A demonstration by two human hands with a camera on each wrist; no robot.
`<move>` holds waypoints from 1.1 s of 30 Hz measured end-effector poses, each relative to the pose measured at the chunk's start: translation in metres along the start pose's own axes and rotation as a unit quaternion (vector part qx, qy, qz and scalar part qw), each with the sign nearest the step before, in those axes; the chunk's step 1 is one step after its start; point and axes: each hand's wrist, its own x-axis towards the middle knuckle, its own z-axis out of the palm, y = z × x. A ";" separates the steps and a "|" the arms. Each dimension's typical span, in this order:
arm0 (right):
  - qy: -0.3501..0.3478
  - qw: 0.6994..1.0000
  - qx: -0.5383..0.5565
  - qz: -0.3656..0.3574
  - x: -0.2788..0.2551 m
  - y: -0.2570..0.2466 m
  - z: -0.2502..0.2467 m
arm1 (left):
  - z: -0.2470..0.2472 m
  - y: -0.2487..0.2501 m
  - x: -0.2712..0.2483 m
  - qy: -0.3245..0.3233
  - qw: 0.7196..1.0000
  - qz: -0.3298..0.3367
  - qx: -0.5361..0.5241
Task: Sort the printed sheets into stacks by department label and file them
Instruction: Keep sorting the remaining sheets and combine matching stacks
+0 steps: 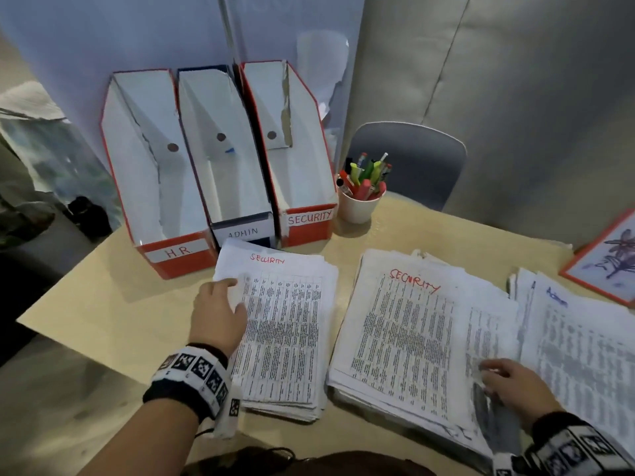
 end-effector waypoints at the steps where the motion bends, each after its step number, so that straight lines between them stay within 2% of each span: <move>1: 0.004 1.000 0.007 0.004 0.003 0.001 0.001 | 0.005 0.012 0.000 -0.024 0.999 0.031 -0.020; 4: -0.007 0.998 0.058 0.029 0.010 0.002 0.001 | 0.029 0.051 -0.005 -0.110 0.988 0.095 -0.053; 6: -0.010 0.995 0.088 0.050 0.016 0.001 0.001 | 0.049 0.074 -0.010 -0.154 0.979 0.113 -0.074; 9: -0.005 0.992 0.106 0.066 0.021 0.000 0.002 | 0.079 0.099 -0.017 -0.209 0.970 0.101 -0.073; 12: -0.007 0.989 0.122 0.082 0.021 -0.005 0.001 | 0.101 0.111 -0.018 -0.249 0.964 0.044 -0.078; 16: -0.018 0.991 0.115 0.060 0.020 -0.015 0.000 | 0.113 0.115 -0.015 -0.247 0.968 0.021 -0.046; 23: -0.045 0.992 0.106 0.061 0.014 -0.028 0.009 | 0.125 0.108 -0.016 -0.288 0.954 -0.023 -0.082; 33: 0.013 0.997 0.060 0.051 0.015 -0.026 0.016 | 0.126 0.103 -0.015 -0.277 0.953 -0.036 -0.121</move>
